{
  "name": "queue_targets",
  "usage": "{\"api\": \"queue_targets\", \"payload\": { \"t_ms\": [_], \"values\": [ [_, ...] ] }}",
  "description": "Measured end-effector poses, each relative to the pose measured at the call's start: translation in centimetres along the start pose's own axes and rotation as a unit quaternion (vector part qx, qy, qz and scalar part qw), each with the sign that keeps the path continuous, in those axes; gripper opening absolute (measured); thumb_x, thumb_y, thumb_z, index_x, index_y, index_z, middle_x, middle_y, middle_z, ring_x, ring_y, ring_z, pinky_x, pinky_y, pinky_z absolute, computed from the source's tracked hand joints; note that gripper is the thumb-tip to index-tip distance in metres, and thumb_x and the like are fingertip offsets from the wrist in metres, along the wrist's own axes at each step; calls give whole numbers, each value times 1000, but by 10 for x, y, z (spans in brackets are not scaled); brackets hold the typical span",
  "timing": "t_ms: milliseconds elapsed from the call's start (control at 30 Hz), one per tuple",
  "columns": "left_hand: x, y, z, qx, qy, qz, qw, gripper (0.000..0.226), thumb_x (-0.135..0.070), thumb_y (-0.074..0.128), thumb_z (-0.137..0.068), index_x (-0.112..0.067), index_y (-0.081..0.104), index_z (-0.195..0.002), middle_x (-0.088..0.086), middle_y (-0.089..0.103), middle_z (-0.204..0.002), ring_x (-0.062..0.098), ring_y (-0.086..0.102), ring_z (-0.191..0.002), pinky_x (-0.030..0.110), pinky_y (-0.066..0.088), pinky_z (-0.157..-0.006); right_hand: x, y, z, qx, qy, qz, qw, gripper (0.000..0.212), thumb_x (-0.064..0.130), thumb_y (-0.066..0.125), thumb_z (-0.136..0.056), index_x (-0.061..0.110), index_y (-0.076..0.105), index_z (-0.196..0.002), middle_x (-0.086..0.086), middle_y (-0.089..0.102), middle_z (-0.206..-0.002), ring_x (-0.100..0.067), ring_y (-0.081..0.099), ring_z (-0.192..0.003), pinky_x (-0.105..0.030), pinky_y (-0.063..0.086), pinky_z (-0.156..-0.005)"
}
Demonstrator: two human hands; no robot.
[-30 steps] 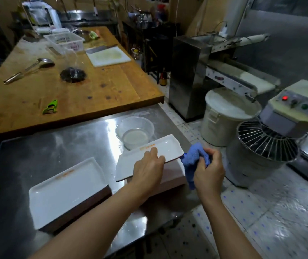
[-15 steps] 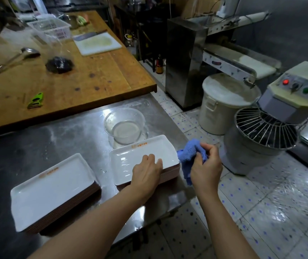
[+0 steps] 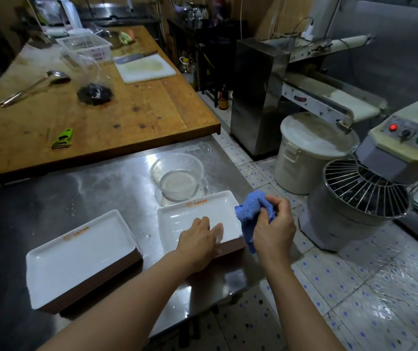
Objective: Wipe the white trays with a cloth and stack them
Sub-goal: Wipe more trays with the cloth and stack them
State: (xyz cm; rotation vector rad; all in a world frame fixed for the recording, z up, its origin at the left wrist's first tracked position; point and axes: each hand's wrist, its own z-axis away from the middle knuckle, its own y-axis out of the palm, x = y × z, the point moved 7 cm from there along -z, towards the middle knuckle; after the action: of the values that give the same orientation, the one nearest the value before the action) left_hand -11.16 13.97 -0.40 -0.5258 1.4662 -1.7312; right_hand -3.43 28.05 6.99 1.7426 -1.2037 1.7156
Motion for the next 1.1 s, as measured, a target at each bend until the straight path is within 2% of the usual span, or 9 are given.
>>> {"api": "queue_targets", "payload": {
  "t_ms": [100, 267, 367, 467, 533, 700, 867, 1000, 1100],
  "values": [
    [15, -3, 10, 9, -26, 50, 998, 71, -45, 55, -89, -27, 19, -147, 3, 34, -136, 21, 31, -126, 34, 41, -88, 10, 9, 6, 14, -10, -5, 1000, 22, 0, 49, -90, 18, 55, -100, 7, 58, -93, -10, 55, -86, -12, 40, -69],
    [63, -27, 41, -65, -99, 88, 989, 67, -45, 52, -91, -24, 22, -147, 4, 28, -146, 21, 26, -135, 36, 39, -99, 33, 38, 24, 53, -28, -7, 998, 22, 0, 49, -90, 18, 54, -101, 2, 59, -97, -14, 55, -89, -24, 41, -74],
    [105, -37, 72, -112, -165, 104, 974, 64, -44, 50, -92, -22, 23, -146, 5, 27, -147, 24, 25, -135, 39, 35, -102, 47, 64, 43, 82, -33, -6, 996, 23, -1, 49, -89, 15, 56, -104, 1, 60, -97, -16, 56, -89, -25, 42, -76],
    [153, -37, 106, -124, -244, 112, 955, 66, -43, 50, -92, -20, 21, -147, 7, 23, -149, 27, 21, -137, 42, 31, -105, 60, 92, 67, 122, -41, -8, 992, 23, -3, 49, -89, 11, 57, -105, 0, 60, -97, -16, 56, -90, -22, 42, -77],
    [186, -33, 129, -129, -300, 122, 937, 68, -43, 52, -91, -18, 20, -146, 9, 22, -149, 28, 18, -137, 43, 30, -105, 66, 110, 82, 147, -49, -5, 988, 24, -3, 49, -88, 10, 57, -106, 0, 61, -97, -16, 56, -90, -24, 42, -79],
    [257, -19, 189, -153, -438, 140, 875, 73, -43, 60, -86, -14, 23, -142, 14, 25, -144, 32, 24, -131, 43, 34, -103, 74, 149, 114, 194, -63, 15, 979, 24, -4, 48, -89, 11, 56, -106, 0, 60, -96, -14, 54, -86, -7, 35, -68],
    [296, 7, 221, -130, -509, 198, 827, 72, -40, 60, -87, -10, 24, -141, 15, 25, -145, 33, 33, -128, 44, 38, -97, 80, 179, 141, 238, -55, 16, 970, 23, -1, 47, -91, 14, 56, -107, 0, 61, -99, -14, 57, -91, -21, 43, -79],
    [302, 25, 223, -109, -499, 231, 828, 53, -29, 57, -91, -10, 34, -134, 16, 43, -134, 33, 51, -114, 39, 44, -84, 79, 193, 153, 247, -57, 33, 967, 25, -2, 47, -91, 15, 56, -107, 1, 61, -97, -14, 57, -89, -23, 44, -80],
    [302, 28, 218, -125, -475, 240, 837, 39, -20, 54, -92, -11, 43, -129, 13, 53, -122, 30, 56, -105, 35, 44, -78, 78, 201, 158, 254, -54, 41, 965, 24, -1, 48, -91, 14, 56, -108, 2, 61, -96, -13, 58, -87, -23, 46, -79]
  ]
}}
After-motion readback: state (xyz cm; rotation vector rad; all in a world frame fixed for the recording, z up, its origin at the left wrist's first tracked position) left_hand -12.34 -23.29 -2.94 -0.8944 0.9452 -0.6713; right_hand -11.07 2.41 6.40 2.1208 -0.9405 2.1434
